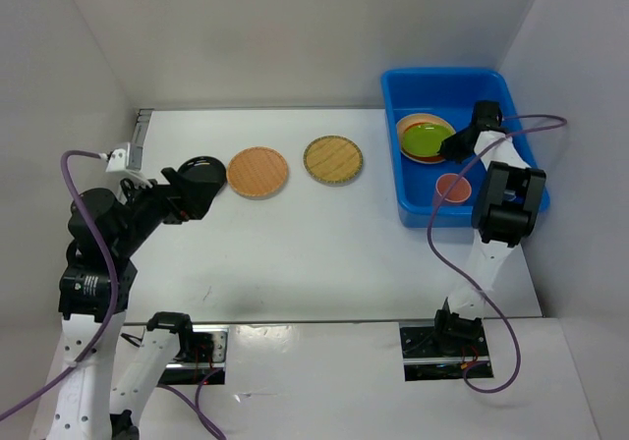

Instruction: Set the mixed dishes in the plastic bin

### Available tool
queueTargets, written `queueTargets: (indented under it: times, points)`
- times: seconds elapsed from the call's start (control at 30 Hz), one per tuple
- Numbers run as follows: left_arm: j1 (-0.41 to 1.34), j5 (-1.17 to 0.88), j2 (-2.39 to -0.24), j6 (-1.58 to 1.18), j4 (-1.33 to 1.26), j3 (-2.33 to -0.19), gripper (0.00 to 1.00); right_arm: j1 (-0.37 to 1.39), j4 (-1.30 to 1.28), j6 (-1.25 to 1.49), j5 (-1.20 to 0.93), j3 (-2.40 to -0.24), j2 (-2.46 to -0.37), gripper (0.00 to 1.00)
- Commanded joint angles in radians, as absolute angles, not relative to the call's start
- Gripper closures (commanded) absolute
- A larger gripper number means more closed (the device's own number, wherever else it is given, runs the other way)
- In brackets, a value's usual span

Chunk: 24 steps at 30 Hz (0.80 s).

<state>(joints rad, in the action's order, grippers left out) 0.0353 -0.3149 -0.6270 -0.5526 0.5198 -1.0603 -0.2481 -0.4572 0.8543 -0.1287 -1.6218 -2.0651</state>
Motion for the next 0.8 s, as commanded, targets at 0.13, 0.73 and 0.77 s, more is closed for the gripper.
queueTargets:
  times: [0.13,0.73,0.77]
  points:
    - [0.031,-0.321,-0.669,-0.593,0.491,-1.058,0.0,-0.242,-0.44,0.856,-0.11,-1.701,-2.117,0.78]
    - [-0.043,-0.067,-0.888,-1.176,0.371,-0.869,0.15,-0.134,-0.574,0.788,0.02,-1.882,-1.834,0.22]
    - [-0.067,-0.108,-0.888,-1.239,0.303,-0.786,0.21,-0.123,-0.565,0.788,0.02,-1.882,-1.809,0.22]
